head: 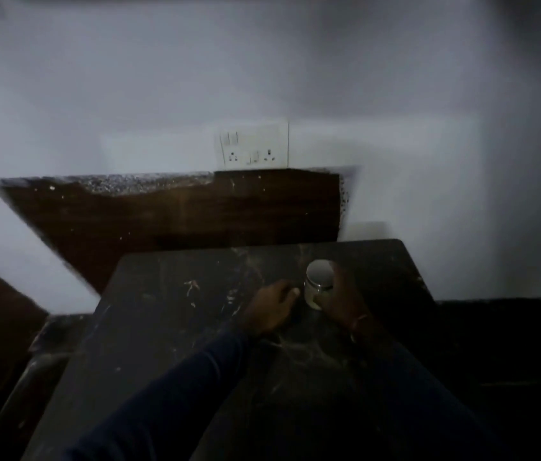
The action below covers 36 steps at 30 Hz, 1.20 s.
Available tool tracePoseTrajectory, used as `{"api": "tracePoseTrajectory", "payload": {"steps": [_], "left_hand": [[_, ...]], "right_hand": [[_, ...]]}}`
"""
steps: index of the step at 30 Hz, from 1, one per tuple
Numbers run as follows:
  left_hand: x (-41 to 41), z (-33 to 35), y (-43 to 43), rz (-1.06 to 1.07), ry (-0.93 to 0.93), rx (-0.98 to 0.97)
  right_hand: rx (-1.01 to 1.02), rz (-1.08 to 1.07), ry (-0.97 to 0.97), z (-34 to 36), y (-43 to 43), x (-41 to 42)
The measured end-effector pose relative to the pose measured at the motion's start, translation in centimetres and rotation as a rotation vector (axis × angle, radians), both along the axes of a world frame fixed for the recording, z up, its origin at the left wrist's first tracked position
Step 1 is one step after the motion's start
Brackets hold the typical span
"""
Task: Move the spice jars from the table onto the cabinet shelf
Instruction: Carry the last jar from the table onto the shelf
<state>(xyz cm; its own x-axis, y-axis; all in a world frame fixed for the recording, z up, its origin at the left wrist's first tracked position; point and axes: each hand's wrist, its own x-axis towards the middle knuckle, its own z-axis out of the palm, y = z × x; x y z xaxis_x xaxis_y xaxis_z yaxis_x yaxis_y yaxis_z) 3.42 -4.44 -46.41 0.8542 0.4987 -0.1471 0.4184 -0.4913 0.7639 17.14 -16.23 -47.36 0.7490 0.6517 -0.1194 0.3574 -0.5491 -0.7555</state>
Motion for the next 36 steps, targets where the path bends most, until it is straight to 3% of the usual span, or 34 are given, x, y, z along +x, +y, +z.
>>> {"api": "tracePoseTrajectory", "payload": {"steps": [7,13,16,20,24,26,28,32,36], "left_hand": [[-1.4,1.3,-0.1,0.119,0.029,-0.055],[-4.3,1.1,-0.7,0.178,0.058,-0.078],[-6.7,0.5,0.2,0.257,0.006,-0.183],[-10.5,0.7,0.6,0.525,-0.149,-0.609],[-12.8,1.0,0.3,0.397,-0.209,-1.254],[-13.2,1.7,-0.5,0.368,-0.319,-1.389],[-13.2,2.3,-1.3,0.397,-0.368,-1.286],[-13.7,2.6,-1.9,0.405,-0.436,-0.874],[-15.0,2.9,-1.2,0.366,-0.467,-0.751]], "right_hand": [[-0.168,0.043,0.010,-3.6,4.3,3.5],[-0.067,0.095,-0.091,-4.7,4.3,2.0],[-0.045,0.108,0.103,-3.4,3.9,-1.0],[0.317,0.217,0.381,-0.6,2.5,-5.6],[0.590,0.282,0.712,3.0,2.9,-8.8],[0.628,0.212,0.744,4.0,3.4,-10.3],[0.623,0.164,0.778,4.2,3.7,-11.6],[0.655,0.016,0.911,3.9,3.4,-14.8],[0.650,-0.032,0.907,4.4,3.7,-16.6]]}}
